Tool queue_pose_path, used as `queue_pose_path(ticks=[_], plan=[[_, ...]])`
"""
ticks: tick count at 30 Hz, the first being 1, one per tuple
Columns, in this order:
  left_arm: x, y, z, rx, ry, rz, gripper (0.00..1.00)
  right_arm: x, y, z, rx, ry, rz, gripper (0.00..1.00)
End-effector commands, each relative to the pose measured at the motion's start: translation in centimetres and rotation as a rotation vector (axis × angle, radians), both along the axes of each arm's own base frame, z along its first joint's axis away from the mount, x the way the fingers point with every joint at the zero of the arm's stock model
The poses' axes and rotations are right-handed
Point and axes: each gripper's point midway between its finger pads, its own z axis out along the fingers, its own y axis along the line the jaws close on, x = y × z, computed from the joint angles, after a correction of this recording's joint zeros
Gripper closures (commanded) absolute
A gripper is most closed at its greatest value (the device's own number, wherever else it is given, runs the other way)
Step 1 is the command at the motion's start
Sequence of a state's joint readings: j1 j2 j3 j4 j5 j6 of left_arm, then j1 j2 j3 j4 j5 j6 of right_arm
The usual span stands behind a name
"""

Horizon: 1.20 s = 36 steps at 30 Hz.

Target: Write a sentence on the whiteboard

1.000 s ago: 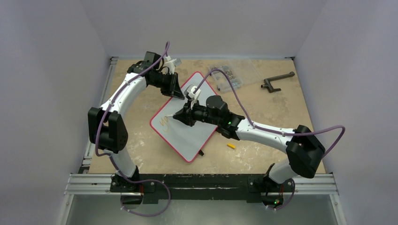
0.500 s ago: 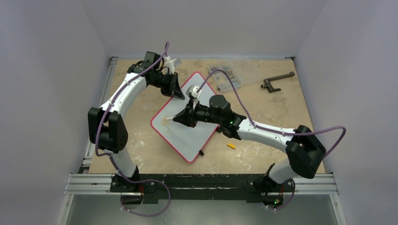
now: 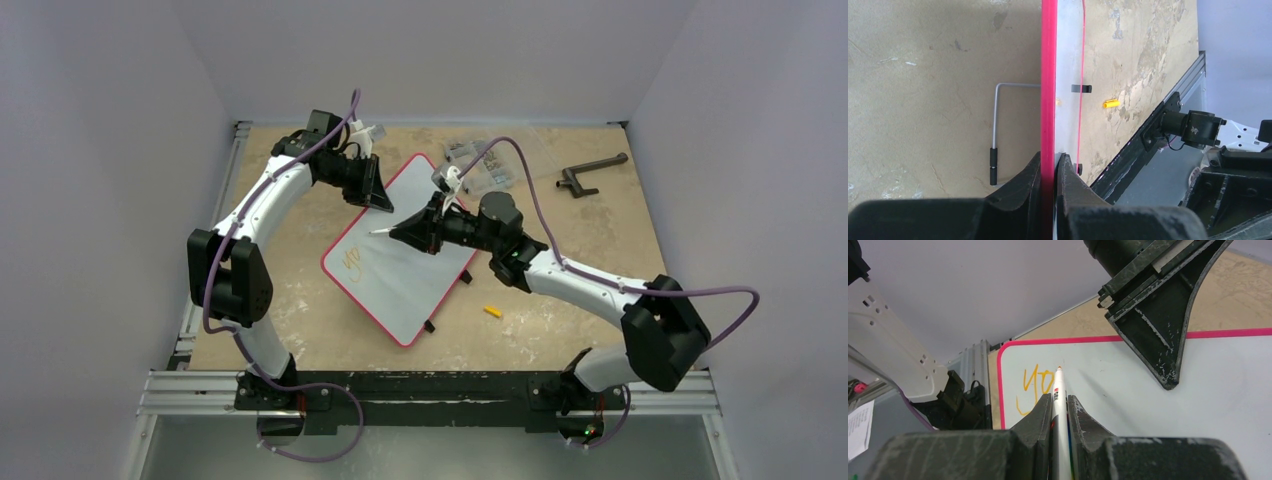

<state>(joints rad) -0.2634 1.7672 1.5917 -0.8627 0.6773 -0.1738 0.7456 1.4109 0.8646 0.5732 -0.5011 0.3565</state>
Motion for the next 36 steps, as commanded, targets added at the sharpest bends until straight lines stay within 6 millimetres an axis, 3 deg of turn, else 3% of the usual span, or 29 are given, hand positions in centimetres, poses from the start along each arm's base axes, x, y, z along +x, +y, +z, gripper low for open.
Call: queue_pose_path(ticks=[1, 20, 36], plan=[[1.6, 3.6, -3.0, 0.25, -0.063, 0.06, 1.0, -0.1, 0.7, 1.2, 0.028, -0.035, 0.035, 1.0], [1.6, 3.5, -2.9, 0.244, -0.06, 0.058, 1.0, 0.0, 2.9, 1.0, 0.008, -0.024, 0.102, 1.0], [1.6, 3.6, -2.9, 0.249, -0.062, 0.061, 1.0, 0.9, 3.4, -1.8, -0.055, 0.028, 0.054, 1.0]])
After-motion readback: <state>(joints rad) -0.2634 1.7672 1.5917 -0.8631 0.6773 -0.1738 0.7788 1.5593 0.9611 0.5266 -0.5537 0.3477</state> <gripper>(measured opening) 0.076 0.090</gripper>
